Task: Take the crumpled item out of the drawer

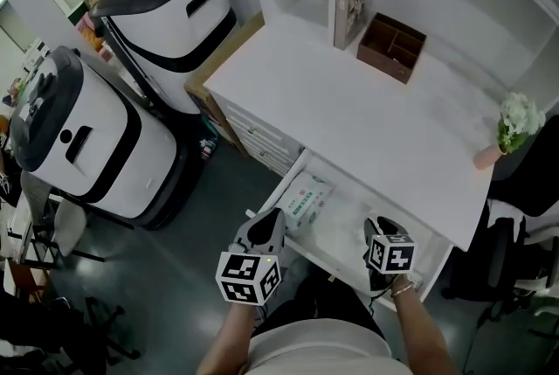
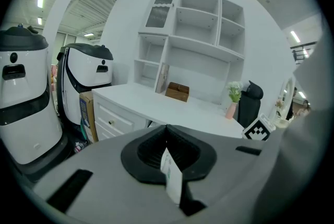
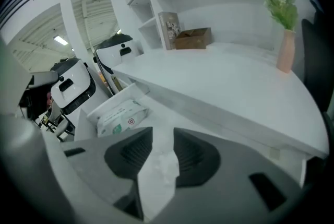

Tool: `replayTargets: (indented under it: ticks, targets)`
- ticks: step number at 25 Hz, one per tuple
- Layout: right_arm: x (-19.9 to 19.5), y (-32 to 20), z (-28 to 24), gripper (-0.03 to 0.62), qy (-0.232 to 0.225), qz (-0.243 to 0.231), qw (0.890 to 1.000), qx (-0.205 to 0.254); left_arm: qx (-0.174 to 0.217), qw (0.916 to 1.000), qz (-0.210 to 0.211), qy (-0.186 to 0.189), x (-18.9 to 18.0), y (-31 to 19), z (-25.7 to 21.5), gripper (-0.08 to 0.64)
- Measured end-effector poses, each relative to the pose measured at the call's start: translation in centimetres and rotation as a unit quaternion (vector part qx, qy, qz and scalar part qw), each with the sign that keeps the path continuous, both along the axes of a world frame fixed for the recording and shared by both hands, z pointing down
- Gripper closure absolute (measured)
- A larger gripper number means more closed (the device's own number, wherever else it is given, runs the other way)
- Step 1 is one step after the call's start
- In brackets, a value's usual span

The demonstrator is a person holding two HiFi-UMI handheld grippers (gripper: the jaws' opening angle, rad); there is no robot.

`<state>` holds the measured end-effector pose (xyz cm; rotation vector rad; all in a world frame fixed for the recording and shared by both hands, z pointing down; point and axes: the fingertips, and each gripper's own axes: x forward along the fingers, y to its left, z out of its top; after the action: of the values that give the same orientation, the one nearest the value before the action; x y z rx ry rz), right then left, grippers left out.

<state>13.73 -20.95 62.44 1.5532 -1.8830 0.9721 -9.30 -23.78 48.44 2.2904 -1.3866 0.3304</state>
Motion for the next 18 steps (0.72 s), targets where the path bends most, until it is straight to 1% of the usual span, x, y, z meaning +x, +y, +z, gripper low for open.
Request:
replayTargets:
  ticks: [3,7,18]
  targets:
    - [0.3,0.1,1.6,0.480,0.004,0.003,1.000,-0.027,-0.006,1.0000,-0.003,-0.003,-0.2,0.0,0.3,0.566]
    - [0.6,0.2,3.4,0.480,0.006,0.006,0.999,-0.051,-0.011,0.9999,-0.007,-0.007,-0.4,0.0,0.6,0.566]
    - [1.3,-0.5,7.0,0.480,0.028,0.006,0.995,-0.095,-0.024,0.9996,-0.012,-0.012,-0.3,-0.2,1.5,0.566]
